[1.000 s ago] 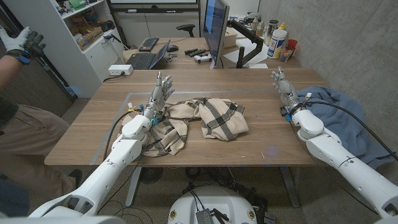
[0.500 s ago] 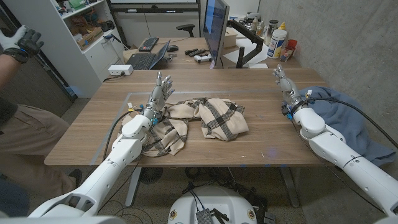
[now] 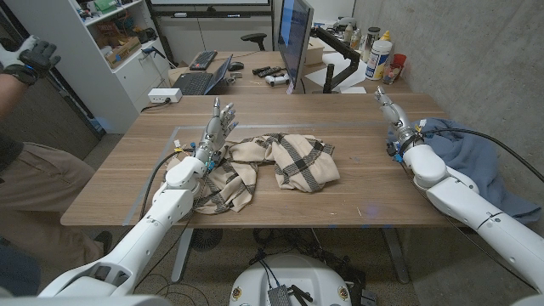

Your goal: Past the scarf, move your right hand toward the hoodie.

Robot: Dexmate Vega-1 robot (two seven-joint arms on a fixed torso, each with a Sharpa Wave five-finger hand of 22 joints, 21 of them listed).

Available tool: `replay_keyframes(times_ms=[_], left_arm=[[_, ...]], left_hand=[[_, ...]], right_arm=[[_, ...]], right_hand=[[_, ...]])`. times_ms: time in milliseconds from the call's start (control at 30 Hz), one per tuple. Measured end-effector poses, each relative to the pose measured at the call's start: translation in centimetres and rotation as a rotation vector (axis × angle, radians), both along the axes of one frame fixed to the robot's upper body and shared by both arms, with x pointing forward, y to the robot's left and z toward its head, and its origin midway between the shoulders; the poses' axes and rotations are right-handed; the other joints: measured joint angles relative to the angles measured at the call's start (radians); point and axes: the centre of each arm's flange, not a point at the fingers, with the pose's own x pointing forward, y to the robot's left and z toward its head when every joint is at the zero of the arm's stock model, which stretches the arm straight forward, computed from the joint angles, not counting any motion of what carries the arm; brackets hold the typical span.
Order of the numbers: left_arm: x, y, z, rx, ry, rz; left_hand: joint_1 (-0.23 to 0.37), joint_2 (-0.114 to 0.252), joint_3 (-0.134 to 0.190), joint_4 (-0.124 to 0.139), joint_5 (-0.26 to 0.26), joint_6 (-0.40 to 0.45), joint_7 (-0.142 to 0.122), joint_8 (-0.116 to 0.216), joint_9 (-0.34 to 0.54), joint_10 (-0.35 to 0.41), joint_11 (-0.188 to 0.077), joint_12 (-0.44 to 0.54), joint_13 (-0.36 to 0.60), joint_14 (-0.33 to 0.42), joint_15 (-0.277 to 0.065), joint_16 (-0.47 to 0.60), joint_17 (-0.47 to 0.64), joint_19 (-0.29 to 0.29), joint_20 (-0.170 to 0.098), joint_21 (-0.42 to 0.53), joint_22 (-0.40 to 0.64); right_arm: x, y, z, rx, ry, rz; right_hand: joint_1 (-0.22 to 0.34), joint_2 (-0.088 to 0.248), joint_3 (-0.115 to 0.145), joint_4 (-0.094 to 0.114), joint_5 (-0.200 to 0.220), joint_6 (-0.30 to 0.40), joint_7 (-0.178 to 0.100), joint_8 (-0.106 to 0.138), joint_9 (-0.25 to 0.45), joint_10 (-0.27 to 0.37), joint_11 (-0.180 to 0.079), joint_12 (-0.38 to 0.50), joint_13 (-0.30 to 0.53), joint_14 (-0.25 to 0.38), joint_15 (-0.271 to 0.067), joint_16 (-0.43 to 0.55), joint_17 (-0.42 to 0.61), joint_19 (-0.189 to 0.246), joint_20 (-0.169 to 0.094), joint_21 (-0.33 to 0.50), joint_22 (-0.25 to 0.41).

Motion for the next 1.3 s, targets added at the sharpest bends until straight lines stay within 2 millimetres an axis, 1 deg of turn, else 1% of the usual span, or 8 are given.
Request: replay_keyframes(times_ms=[233, 300, 467, 533, 600, 700, 833, 1300], left_arm=[[0.2, 0.3, -0.1, -0.006, 0.001, 0.005], [0.2, 0.4, 0.0, -0.006, 0.001, 0.006], [0.3, 0.5, 0.0, -0.007, 0.000, 0.007], [0.3, 0.6, 0.0, -0.007, 0.000, 0.008], [0.3, 0.6, 0.0, -0.007, 0.000, 0.009], [0.3, 0.6, 0.0, -0.006, 0.000, 0.009], [0.3, 0.7, 0.0, -0.005, -0.001, 0.010], [0.3, 0.6, 0.2, 0.005, -0.002, 0.006]], left_hand=[[0.001, 0.001, 0.000, 0.000, 0.000, 0.005, 0.006, 0.000, 0.000, 0.000, 0.000, 0.000, 0.000, 0.000, 0.000, 0.000, 0.000, 0.000, 0.000, 0.000, 0.000], [0.004, -0.001, 0.000, 0.000, 0.000, 0.005, 0.005, 0.000, 0.000, 0.005, 0.005, 0.000, 0.000, 0.000, 0.000, 0.000, 0.000, 0.000, 0.000, 0.000, 0.000], [0.006, -0.003, 0.000, 0.000, 0.000, 0.011, 0.000, 0.000, 0.000, 0.005, 0.005, 0.000, 0.000, 0.000, 0.000, 0.000, 0.000, 0.000, 0.000, 0.000, 0.000], [0.006, -0.003, 0.000, 0.000, 0.000, 0.011, 0.000, 0.000, 0.000, 0.005, 0.005, 0.000, 0.000, 0.000, 0.000, 0.000, 0.000, 0.000, 0.000, 0.000, 0.000], [0.006, -0.003, 0.000, 0.000, 0.000, 0.011, 0.000, 0.000, 0.000, 0.011, 0.000, 0.000, 0.000, 0.000, 0.000, 0.000, 0.000, 0.000, 0.000, 0.000, 0.000], [0.006, -0.003, 0.000, 0.000, 0.000, 0.011, 0.000, 0.000, 0.000, 0.011, 0.000, 0.000, 0.000, 0.000, 0.000, 0.000, 0.000, 0.000, 0.000, 0.000, 0.000], [0.006, -0.003, 0.000, 0.000, 0.000, 0.016, 0.005, 0.000, 0.000, 0.011, 0.000, 0.000, 0.000, 0.000, 0.000, 0.000, 0.000, 0.000, 0.000, 0.000, 0.000], [0.006, -0.003, 0.000, 0.000, 0.000, 0.016, 0.005, 0.000, 0.000, 0.011, 0.000, 0.000, 0.000, 0.000, 0.000, 0.000, 0.000, 0.000, 0.000, 0.000, 0.000]], right_arm=[[-0.4, -0.1, 0.3, -0.044, -0.003, -0.050], [-0.4, -0.1, 0.3, -0.053, -0.001, -0.064], [-0.6, -0.4, 0.3, -0.080, 0.000, -0.106], [-0.7, -0.5, 0.3, -0.088, -0.002, -0.118], [-0.8, -0.5, 0.3, -0.095, -0.003, -0.131], [-1.0, -0.6, 0.3, -0.103, -0.006, -0.138], [-1.1, -1.0, 0.2, -0.115, -0.004, -0.172], [-2.1, -1.9, 0.3, -0.157, -0.003, -0.250]], right_hand=[[0.000, 0.000, 0.000, 0.000, 0.000, 0.000, 0.000, 0.000, 0.000, 0.000, 0.000, 0.000, 0.000, -0.002, 0.002, 0.000, 0.000, 0.000, 0.000, 0.000, 0.000], [0.000, 0.000, 0.000, 0.000, 0.000, 0.000, 0.000, 0.000, 0.000, 0.000, 0.000, 0.000, 0.000, -0.007, 0.000, 0.000, 0.000, 0.000, 0.000, 0.000, 0.000], [0.000, 0.000, 0.000, 0.000, 0.000, 0.000, 0.000, 0.000, 0.000, 0.000, 0.000, 0.000, 0.000, -0.013, 0.002, 0.000, 0.000, 0.000, 0.000, 0.000, 0.000], [0.000, 0.000, 0.004, -0.004, 0.000, 0.000, 0.000, 0.000, 0.000, 0.000, 0.000, 0.000, 0.000, -0.013, 0.002, 0.000, 0.000, 0.000, 0.000, 0.000, 0.000], [0.000, 0.000, 0.004, -0.004, 0.000, 0.000, 0.000, 0.000, 0.000, 0.000, 0.000, 0.000, 0.000, -0.013, 0.002, 0.000, 0.000, 0.000, 0.000, 0.000, 0.000], [0.000, 0.000, 0.004, -0.004, 0.000, 0.000, 0.000, 0.000, 0.000, 0.000, 0.000, 0.000, 0.000, -0.012, 0.002, 0.000, 0.000, 0.000, 0.000, 0.000, 0.000], [0.000, 0.000, 0.004, -0.004, 0.000, 0.000, 0.000, 0.000, 0.000, -0.004, 0.004, 0.000, 0.000, -0.018, -0.003, 0.000, 0.000, -0.007, 0.007, 0.000, 0.000], [0.000, 0.000, 0.004, -0.004, 0.000, 0.000, 0.000, 0.000, 0.000, -0.004, 0.004, 0.000, 0.000, -0.023, 0.002, 0.000, 0.000, -0.011, 0.003, 0.000, 0.000]])
